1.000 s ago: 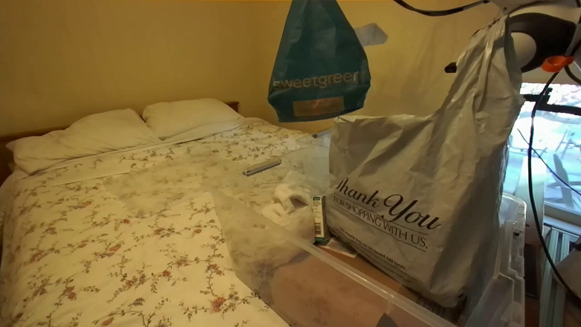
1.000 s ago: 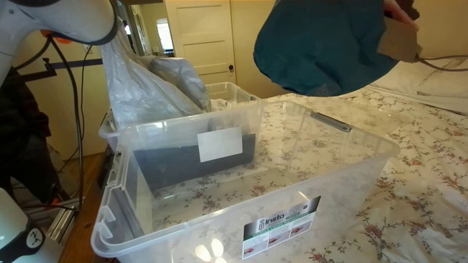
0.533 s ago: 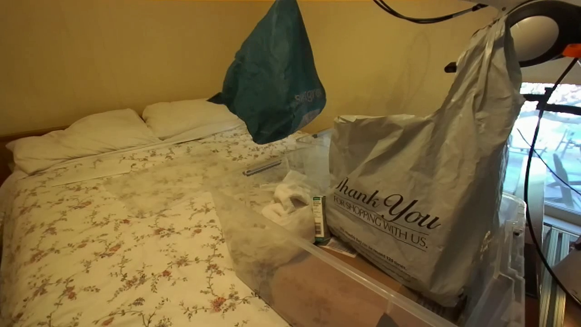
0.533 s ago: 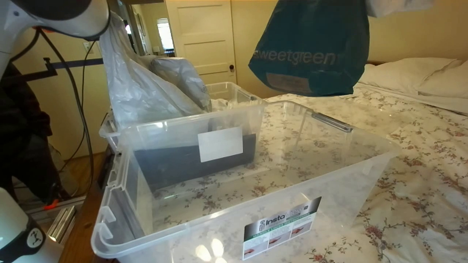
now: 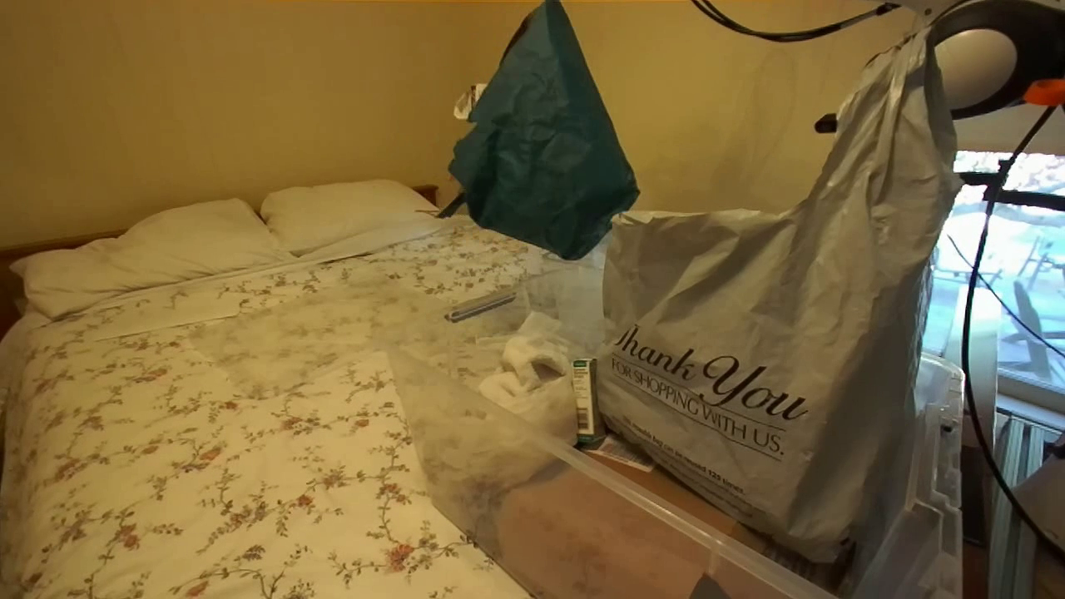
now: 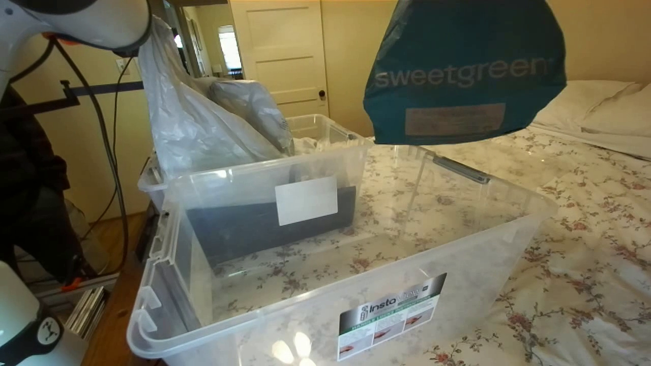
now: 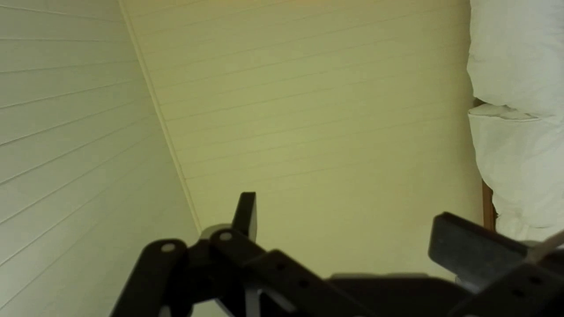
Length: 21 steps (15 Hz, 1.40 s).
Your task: Put the green bag inside the basket
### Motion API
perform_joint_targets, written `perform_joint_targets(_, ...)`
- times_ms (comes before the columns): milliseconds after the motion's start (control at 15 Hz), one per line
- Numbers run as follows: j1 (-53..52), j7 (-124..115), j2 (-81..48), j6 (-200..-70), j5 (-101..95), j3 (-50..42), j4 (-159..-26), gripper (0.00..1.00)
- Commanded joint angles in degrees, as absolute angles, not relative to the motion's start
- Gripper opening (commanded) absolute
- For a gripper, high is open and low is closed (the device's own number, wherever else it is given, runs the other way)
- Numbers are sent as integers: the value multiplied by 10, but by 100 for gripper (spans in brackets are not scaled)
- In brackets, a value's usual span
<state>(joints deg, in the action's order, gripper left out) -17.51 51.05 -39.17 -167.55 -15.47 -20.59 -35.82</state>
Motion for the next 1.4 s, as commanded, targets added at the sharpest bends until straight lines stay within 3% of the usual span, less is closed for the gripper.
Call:
perform_joint_targets(0, -176, 505, -397, -1682, -163, -218, -350, 100)
perform_joint_targets(600, -102, 487, -376, -1683, -156, -285, -338, 100)
perform_joint_targets(1000, -82, 547, -325, -1698, -145, -226, -395, 100)
perform_joint_targets(1333, -61, 534, -274, -1700, -148, -230, -429, 100)
